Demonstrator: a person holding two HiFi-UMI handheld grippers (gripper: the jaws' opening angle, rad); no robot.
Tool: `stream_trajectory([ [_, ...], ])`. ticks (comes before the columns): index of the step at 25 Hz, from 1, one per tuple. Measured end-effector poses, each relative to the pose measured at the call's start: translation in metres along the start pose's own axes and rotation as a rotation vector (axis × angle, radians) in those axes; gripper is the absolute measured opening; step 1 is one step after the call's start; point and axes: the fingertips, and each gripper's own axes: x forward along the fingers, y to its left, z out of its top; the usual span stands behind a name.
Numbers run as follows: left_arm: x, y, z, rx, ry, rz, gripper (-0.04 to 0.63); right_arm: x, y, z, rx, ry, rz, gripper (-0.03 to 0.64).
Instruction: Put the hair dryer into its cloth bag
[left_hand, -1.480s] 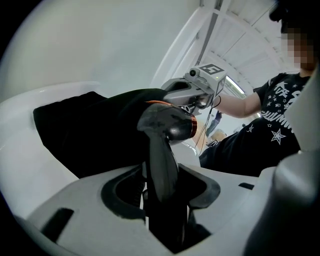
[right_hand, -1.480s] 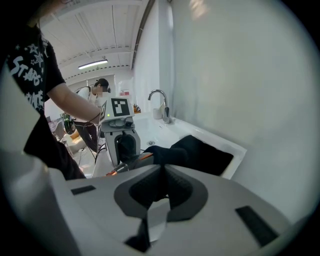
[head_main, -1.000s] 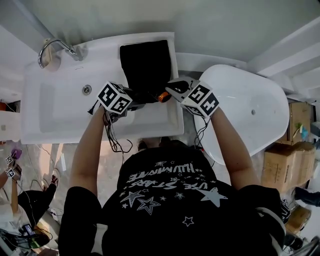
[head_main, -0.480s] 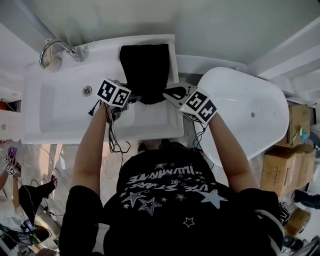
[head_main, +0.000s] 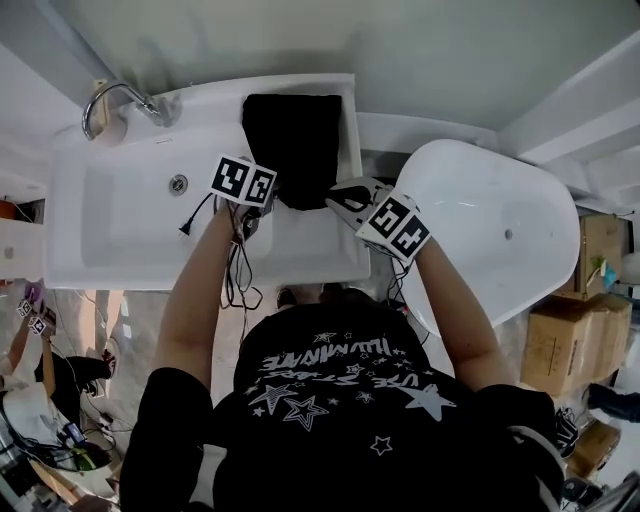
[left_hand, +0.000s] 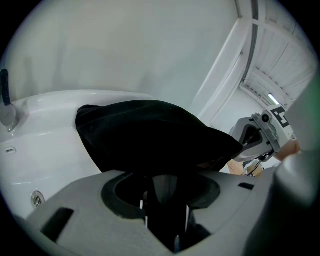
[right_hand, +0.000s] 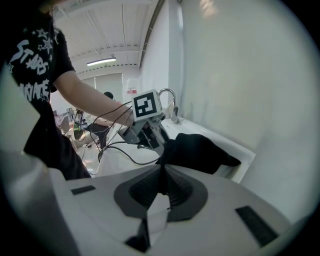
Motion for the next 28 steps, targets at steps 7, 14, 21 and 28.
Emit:
stream_trajectory([
  [7,0.005,0.003,0.001,0.014,0.033,0.062,0.204,-0.005,-0.004,-0.002,0.010,0.009,-0.030,0.021],
  [14,0.019,-0.001,-0.006,0.045,0.051,0.108,0.207,-0.007,-0.009,-0.022,0.051,0.032,-0.079,0.023],
  [21,0.021,-0.001,-0.008,0.048,0.039,0.122,0.210,-0.009,-0.015,-0.024,0.095,0.032,-0.125,0.025],
  [28,0.018,-0.015,-0.009,0.013,0.006,0.032,0.333,-0.012,-0.021,-0.027,0.112,0.052,-0.207,0.047],
])
